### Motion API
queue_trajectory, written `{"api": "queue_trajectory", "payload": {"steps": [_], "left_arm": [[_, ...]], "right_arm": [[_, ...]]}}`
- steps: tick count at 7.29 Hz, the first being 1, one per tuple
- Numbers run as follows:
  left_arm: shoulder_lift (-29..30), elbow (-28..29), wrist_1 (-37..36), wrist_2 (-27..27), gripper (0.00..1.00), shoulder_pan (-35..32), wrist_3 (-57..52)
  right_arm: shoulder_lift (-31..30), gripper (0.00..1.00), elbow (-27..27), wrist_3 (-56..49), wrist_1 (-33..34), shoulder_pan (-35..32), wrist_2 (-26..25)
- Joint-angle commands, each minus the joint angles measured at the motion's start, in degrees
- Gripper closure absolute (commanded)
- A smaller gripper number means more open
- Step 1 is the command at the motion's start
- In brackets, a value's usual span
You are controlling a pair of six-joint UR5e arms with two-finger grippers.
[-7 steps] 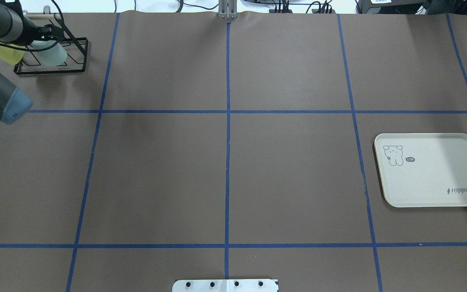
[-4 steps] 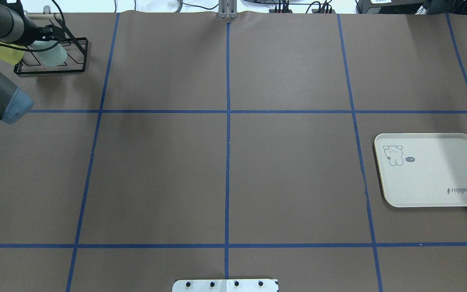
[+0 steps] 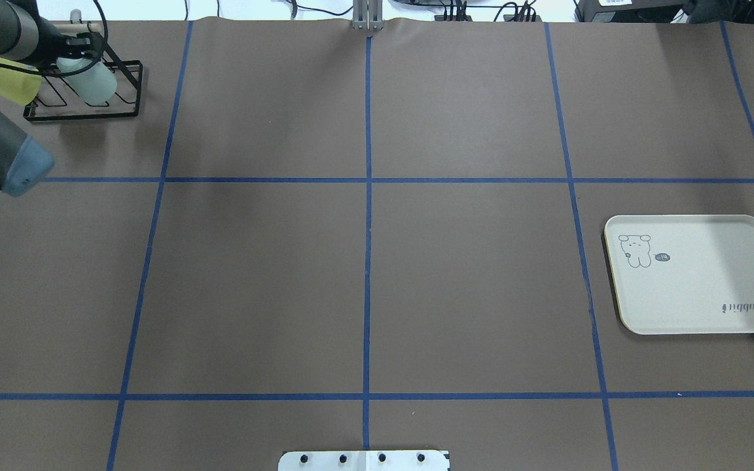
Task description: Left arm grabs green cup and hands to right arm on tray
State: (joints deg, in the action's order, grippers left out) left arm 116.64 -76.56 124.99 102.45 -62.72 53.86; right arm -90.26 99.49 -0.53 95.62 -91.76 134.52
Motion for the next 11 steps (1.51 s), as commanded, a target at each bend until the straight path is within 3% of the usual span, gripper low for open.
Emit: {"api": "queue_trajectory", "payload": {"steps": [1,3,6,7,9,11], "left_arm": [[-1.0,-3.1,-0.5,0.0,0.86,-2.6,-0.2],[-2.6,-11.2,-6.9,0.1,0.86,-4.9,-3.3],[-1.4,-25.9,-24.1,0.5,0.87,-6.6,-2.6],[-1.1,-28.3,-25.6,0.6,0.87,-6.4,0.2],[-1.0,-31.2,-24.7,6.4,0.87,-5.6,16.1],[-1.1,-37.1,-23.5,6.4,0.86,-0.9,31.4]], "right_arm": [[0.0,0.0,0.0,-0.1,0.0,0.0,0.1],[0.0,0.0,0.4,-0.1,-0.1,0.0,0.0],[0.1,0.0,0.5,0.0,-0.2,0.8,-0.1],[0.2,0.0,-2.2,0.0,-5.8,0.9,3.3],[0.4,0.0,-10.8,0.1,-20.8,0.9,14.8],[3.1,0.0,-13.1,0.4,-23.7,1.0,25.0]]}}
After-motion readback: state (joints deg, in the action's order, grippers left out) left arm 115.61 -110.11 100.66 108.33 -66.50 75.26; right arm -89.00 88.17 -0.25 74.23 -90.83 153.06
